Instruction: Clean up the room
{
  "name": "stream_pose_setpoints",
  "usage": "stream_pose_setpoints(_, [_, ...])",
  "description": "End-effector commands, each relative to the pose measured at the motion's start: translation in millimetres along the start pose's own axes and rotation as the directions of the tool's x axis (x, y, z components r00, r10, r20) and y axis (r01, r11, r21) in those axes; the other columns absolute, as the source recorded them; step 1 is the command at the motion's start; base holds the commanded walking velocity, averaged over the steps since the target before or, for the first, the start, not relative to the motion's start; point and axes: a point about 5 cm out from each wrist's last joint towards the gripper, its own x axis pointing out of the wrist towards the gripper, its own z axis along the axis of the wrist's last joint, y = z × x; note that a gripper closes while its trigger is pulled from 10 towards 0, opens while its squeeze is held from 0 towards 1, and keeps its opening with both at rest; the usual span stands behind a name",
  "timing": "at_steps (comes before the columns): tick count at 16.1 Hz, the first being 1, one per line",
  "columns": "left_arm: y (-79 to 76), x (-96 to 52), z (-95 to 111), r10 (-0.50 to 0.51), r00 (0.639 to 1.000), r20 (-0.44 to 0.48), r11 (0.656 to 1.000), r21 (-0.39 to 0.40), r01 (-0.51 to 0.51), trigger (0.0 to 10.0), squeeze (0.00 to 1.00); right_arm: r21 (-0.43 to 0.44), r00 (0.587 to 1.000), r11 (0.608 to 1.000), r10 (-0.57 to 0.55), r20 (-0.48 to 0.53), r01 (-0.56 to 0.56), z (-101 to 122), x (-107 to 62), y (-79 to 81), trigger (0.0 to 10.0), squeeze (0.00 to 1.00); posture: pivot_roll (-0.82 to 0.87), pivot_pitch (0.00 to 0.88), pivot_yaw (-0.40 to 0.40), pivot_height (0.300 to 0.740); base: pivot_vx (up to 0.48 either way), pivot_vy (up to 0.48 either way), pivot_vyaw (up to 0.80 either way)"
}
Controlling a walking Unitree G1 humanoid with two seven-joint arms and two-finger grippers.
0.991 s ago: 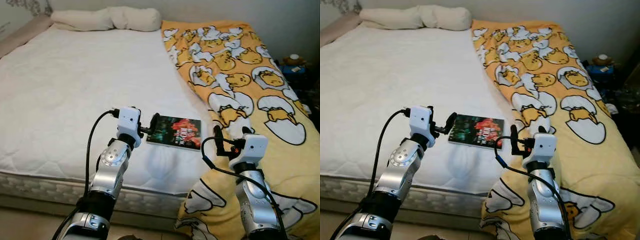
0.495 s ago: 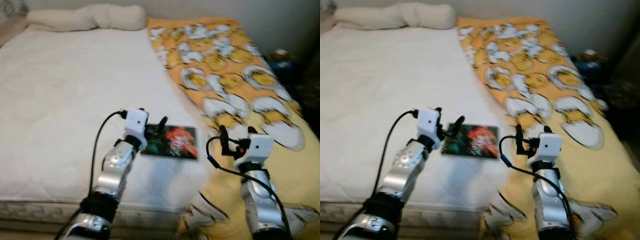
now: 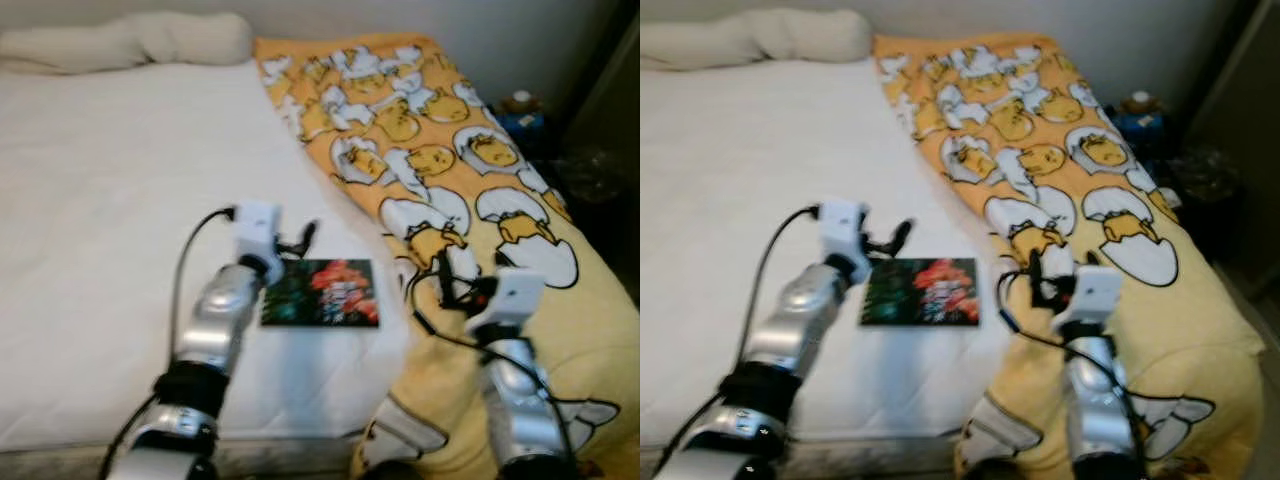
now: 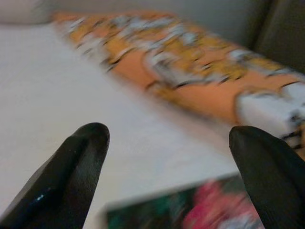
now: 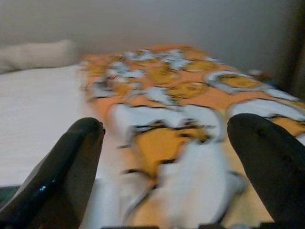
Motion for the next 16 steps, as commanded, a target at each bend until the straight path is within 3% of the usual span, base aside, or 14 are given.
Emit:
stream_pose_setpoints(1, [8.1, 0.1, -6.6, 0.040, 0.996, -0.082, 0.999, -0.025, -0.042, 10.0, 0.00, -0.002, 1.000, 1.000, 0.010, 0.009, -0.010, 2.8, 1.9, 0.9, 10.0, 0.16, -0.08, 0.000, 0.023, 0.736, 0.000, 0.000, 0.00])
stream_pose_setpoints(4, [27.2, -4.3, -37.0, 0.064, 0.950, -0.306, 0.976, -0.180, -0.124, 10.0, 0.00, 0.000, 1.000, 1.000, 0.011, 0.005, -0.011, 1.7, -0.2, 1.6, 10.0, 0.16, -0.09, 0.000, 0.024, 0.736, 0.000, 0.000, 0.00])
stream_pose_setpoints(6, [23.9, -5.3, -41.9, 0.023, 0.942, -0.334, 0.955, -0.272, -0.120, 10.0, 0.00, 0.000, 1.000, 1.000, 0.009, 0.004, -0.009, 1.7, -1.2, 1.4, 10.0, 0.16, -0.09, 0.000, 0.026, 0.736, 0.000, 0.000, 0.00])
stream_pose_setpoints(8, [10.5, -7.1, -52.8, -0.054, 0.917, -0.396, 0.882, -0.450, -0.142, 10.0, 0.00, -0.002, 1.000, 1.000, 0.006, 0.002, -0.006, 1.4, -2.7, 0.4, 10.0, 0.16, -0.10, 0.000, 0.029, 0.736, 0.000, 0.000, 0.00])
stream_pose_setpoints(10, [5.5, -4.7, -51.4, -0.065, 0.939, -0.337, 0.775, -0.610, -0.166, 10.0, 0.00, -0.002, 1.000, 1.000, 0.002, 0.003, -0.002, 1.8, -3.0, 0.5, 10.0, 0.16, -0.10, 0.000, 0.032, 0.736, 0.000, 0.000, 0.00])
stream_pose_setpoints(12, [0.9, -6.5, -50.0, -0.048, 0.953, -0.299, 0.744, -0.647, -0.166, 10.0, 0.00, -0.002, 1.000, 1.000, 0.002, 0.005, -0.002, 2.1, -3.0, 1.3, 10.0, 0.16, -0.10, 0.000, 0.033, 0.736, 0.000, 0.000, 0.00])
stream_pose_setpoints(13, [0.3, -7.5, -51.2, -0.039, 0.954, -0.296, 0.758, -0.632, -0.165, 10.0, 0.00, -0.002, 1.000, 1.000, 0.002, 0.005, -0.002, 2.2, -3.1, 1.5, 10.0, 0.16, -0.10, 0.000, 0.033, 0.736, 0.000, 0.000, 0.00])
stream_pose_setpoints(16, [0.4, -10.8, -52.7, 0.018, 0.964, -0.265, 0.880, -0.453, -0.142, 10.0, 0.00, -0.003, 1.000, 1.000, 0.004, 0.007, -0.004, 2.2, -4.8, 3.2, 10.0, 0.16, -0.10, 0.000, 0.036, 0.736, 0.000, 0.000, 0.00])
